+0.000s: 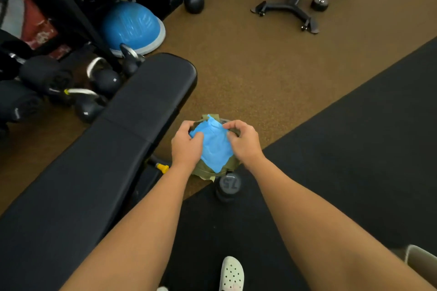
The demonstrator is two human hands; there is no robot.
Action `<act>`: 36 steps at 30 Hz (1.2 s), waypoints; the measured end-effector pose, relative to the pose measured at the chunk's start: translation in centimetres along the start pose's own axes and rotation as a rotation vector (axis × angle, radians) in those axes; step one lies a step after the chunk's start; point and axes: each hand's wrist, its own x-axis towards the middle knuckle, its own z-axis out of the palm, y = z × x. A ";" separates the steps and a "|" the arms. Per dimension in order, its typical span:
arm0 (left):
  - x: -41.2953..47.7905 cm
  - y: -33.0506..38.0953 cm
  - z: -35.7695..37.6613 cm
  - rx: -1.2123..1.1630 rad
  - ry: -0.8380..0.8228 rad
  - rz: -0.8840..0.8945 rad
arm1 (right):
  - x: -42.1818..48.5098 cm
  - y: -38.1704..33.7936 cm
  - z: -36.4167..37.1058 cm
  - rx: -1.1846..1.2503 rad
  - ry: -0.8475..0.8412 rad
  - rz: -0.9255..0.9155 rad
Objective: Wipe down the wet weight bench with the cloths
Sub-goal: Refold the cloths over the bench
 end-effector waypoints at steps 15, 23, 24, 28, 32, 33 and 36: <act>2.6 -10.4 9.7 0.416 -0.208 0.063 | 1.2 16.4 0.4 -0.130 0.058 0.244; 5.2 -18.8 13.8 0.461 -0.310 0.023 | 2.6 24.5 4.7 -0.173 0.063 0.311; 5.4 -20.0 14.3 0.474 -0.330 0.019 | 2.8 25.5 5.2 -0.186 0.055 0.320; 6.1 -24.4 16.1 0.583 -0.452 0.018 | 3.5 30.0 6.9 -0.279 0.002 0.338; 6.4 -27.4 17.9 0.623 -0.504 0.022 | 3.7 33.4 7.9 -0.327 -0.036 0.367; 6.5 -28.0 18.2 0.627 -0.502 0.018 | 3.8 34.0 8.1 -0.335 -0.048 0.370; 7.1 -29.3 19.1 0.641 -0.479 0.018 | 4.4 35.3 8.7 -0.341 -0.078 0.354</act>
